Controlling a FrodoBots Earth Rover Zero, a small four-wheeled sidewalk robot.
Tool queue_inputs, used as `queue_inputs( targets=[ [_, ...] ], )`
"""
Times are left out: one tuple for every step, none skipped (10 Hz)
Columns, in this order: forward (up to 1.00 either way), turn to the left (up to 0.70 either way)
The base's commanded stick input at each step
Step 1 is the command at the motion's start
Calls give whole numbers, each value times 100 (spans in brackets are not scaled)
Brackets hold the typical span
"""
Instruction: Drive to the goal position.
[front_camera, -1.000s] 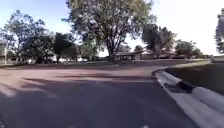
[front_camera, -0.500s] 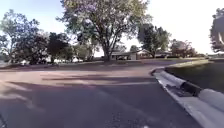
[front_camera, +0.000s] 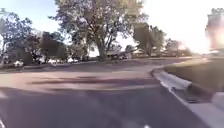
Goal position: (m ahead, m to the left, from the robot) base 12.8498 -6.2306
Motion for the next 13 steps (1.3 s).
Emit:
queue_inputs(
  targets=[
    [100, 0],
    [100, 0],
    [100, 0],
    [100, 0],
    [100, 0],
    [100, 0],
    [100, 0],
    [100, 0],
    [100, 0],
    [100, 0],
    [100, 0],
    [100, -7],
    [100, -22]
  ],
)
